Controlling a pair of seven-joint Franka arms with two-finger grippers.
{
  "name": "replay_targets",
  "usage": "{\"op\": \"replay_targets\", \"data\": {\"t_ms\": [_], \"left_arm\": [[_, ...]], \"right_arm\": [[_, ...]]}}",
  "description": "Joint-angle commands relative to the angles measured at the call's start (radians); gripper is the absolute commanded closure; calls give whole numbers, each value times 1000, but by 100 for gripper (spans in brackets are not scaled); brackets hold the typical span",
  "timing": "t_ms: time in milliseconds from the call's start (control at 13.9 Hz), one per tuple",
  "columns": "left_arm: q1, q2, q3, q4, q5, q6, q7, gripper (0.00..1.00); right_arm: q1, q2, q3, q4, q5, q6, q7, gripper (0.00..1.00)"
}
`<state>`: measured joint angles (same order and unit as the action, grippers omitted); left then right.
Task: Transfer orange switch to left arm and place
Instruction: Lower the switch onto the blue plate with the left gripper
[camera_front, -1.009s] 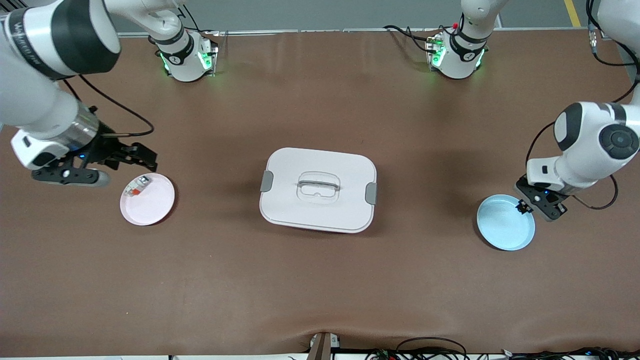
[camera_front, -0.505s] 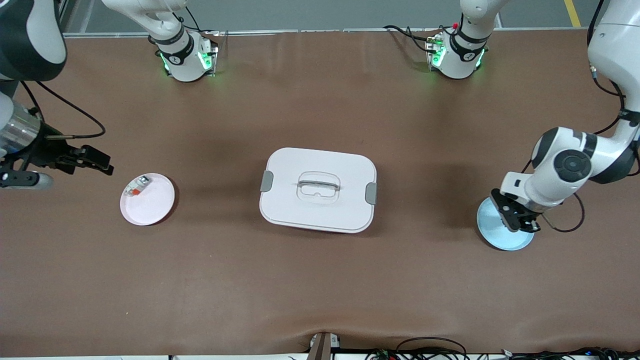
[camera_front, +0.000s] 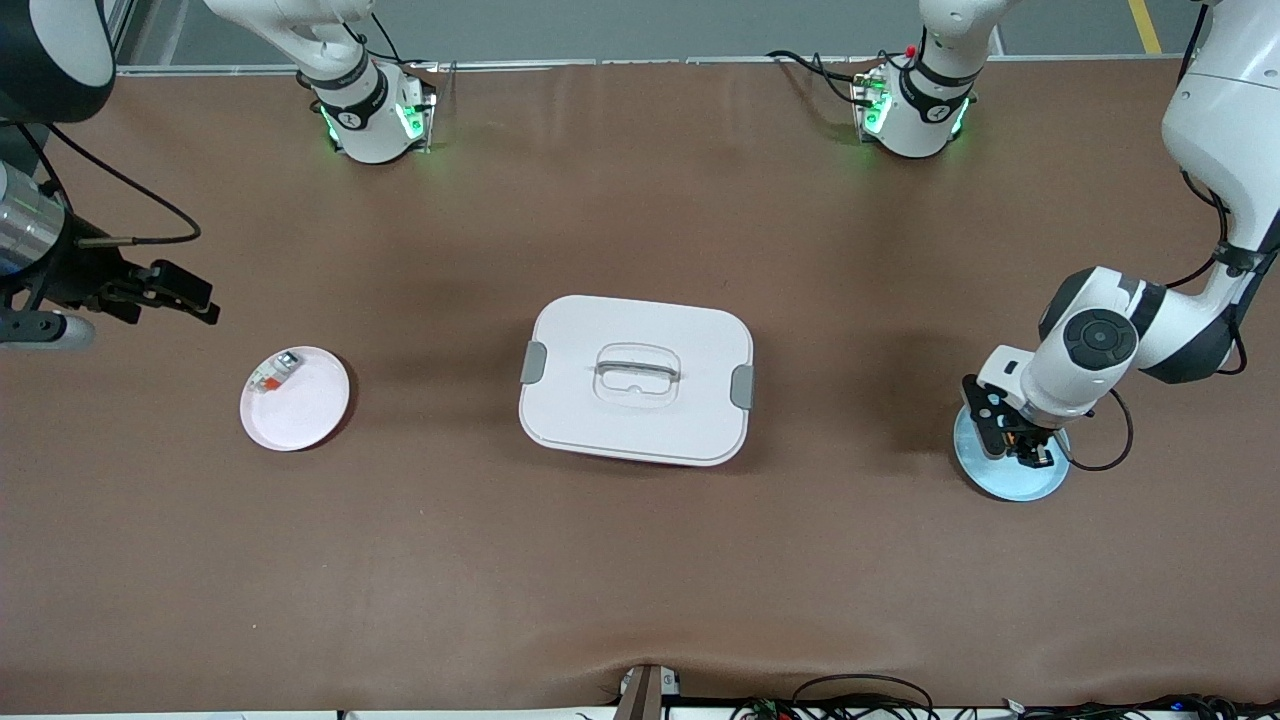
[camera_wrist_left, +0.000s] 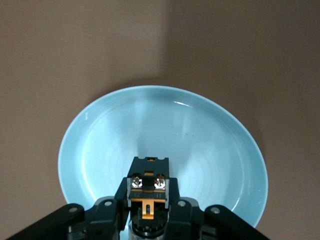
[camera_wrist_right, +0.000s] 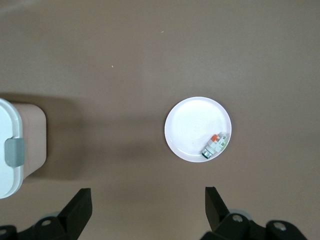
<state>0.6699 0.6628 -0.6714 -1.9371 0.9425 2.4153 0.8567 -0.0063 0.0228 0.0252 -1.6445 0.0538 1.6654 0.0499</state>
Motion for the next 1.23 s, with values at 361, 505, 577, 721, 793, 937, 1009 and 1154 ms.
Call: {"op": "replay_targets", "data": {"t_ms": [361, 505, 577, 721, 793, 937, 1009, 1154], "left_arm": [[7, 37, 9, 20, 22, 41, 41, 58], [10, 35, 9, 23, 21, 44, 38, 0], [10, 31, 9, 26, 19, 44, 31, 0], [11, 2, 4, 50, 1, 35, 21, 0], [13, -5, 1, 62, -29, 28, 19, 0], [11, -17, 1, 101, -156, 12, 19, 0], [11, -19, 0, 127, -204, -14, 13, 0], [2, -25, -4, 206, -307, -106, -7, 0]], "right_arm": [[-1, -53, 7, -6, -28, -65, 13, 0], [-6, -53, 2, -6, -28, -67, 13, 0], [-7, -53, 1, -5, -28, -67, 13, 0], [-9, -50, -1, 9, -28, -82, 11, 0], [-9, -50, -1, 20, -28, -88, 11, 0], [-7, -46, 1, 40, -46, -105, 10, 0], [-7, -46, 1, 44, -45, -107, 11, 0], [-7, -46, 2, 46, -45, -108, 15, 0]]}}
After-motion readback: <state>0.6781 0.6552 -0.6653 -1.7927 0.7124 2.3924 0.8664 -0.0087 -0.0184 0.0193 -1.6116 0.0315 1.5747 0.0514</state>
